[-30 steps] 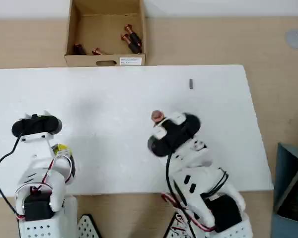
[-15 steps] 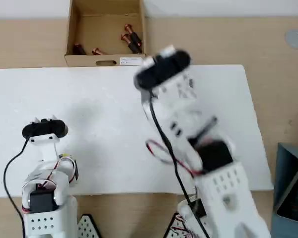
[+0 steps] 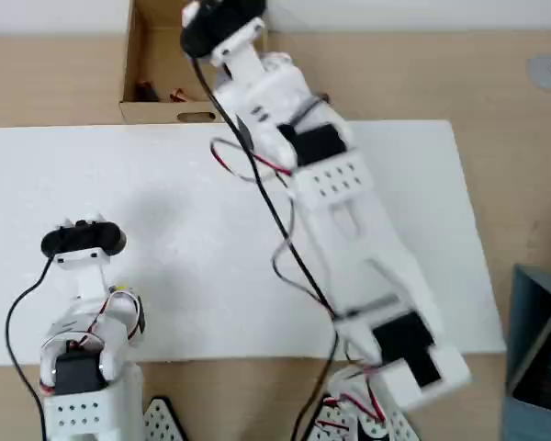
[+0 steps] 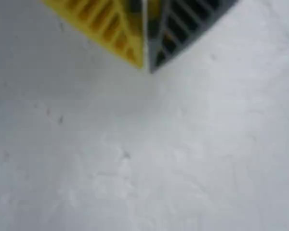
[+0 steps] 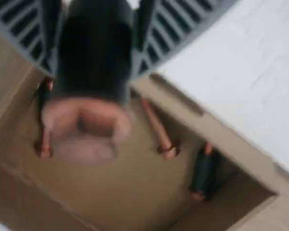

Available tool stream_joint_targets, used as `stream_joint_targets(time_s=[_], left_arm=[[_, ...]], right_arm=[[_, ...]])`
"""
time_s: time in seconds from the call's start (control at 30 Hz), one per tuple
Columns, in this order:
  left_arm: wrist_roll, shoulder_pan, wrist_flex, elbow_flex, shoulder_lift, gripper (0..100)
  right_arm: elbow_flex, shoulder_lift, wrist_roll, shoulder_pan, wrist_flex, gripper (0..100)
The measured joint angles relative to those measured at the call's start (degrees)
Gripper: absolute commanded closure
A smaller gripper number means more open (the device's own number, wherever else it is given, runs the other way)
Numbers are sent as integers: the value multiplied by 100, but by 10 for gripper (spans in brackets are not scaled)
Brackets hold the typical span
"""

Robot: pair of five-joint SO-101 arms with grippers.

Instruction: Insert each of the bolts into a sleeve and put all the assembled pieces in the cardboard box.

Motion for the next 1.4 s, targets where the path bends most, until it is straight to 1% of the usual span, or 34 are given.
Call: stream_joint_targets(time_s=[0.3,0.6,0.73,0.87,0.97,1.03,1.23,1.4], left_arm=[[0,0,0,0,0,997],[0,0,-53,0,0,997],[0,0,-79,0,0,997],[0,0,-79,0,0,997],[0,0,-79,0,0,997],[0,0,-79,0,0,997],[0,0,-79,0,0,997],[0,0,-79,0,0,997]], right_arm=[[-1908,2611,949,26,-738,989],[-4281,5134,2251,26,-818,988],[-5240,5996,2673,26,-818,986],[-6013,6532,2963,26,-536,972],[-6523,6822,2998,26,-281,901],[-6778,6954,2998,26,-105,872],[-7437,7103,3007,26,273,871],[-7569,7103,3007,26,299,871]])
